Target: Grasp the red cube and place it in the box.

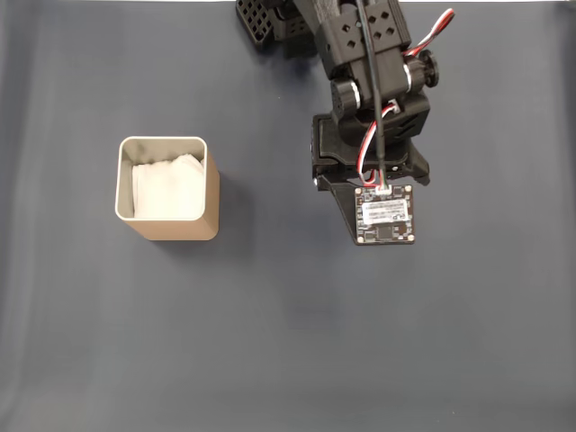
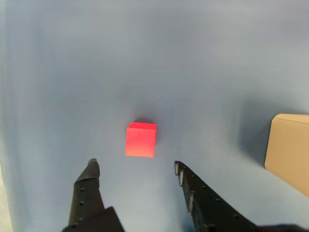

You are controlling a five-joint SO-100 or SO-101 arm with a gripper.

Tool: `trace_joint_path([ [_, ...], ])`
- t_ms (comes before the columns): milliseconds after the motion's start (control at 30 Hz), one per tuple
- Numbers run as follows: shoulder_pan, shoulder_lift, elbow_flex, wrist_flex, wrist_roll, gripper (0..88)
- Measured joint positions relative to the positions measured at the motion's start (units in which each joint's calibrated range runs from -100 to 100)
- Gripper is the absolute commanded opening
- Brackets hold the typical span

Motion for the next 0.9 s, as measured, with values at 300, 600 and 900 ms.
trace_joint_path([
  [300,0.0,1.3,0.7,-2.4,-0.4,39.4],
  [600,-0.1,3.7,0.7,-4.5,-0.4,39.7],
  [900,-0.1,5.3,0.7,-6.8,-0.4,40.0],
])
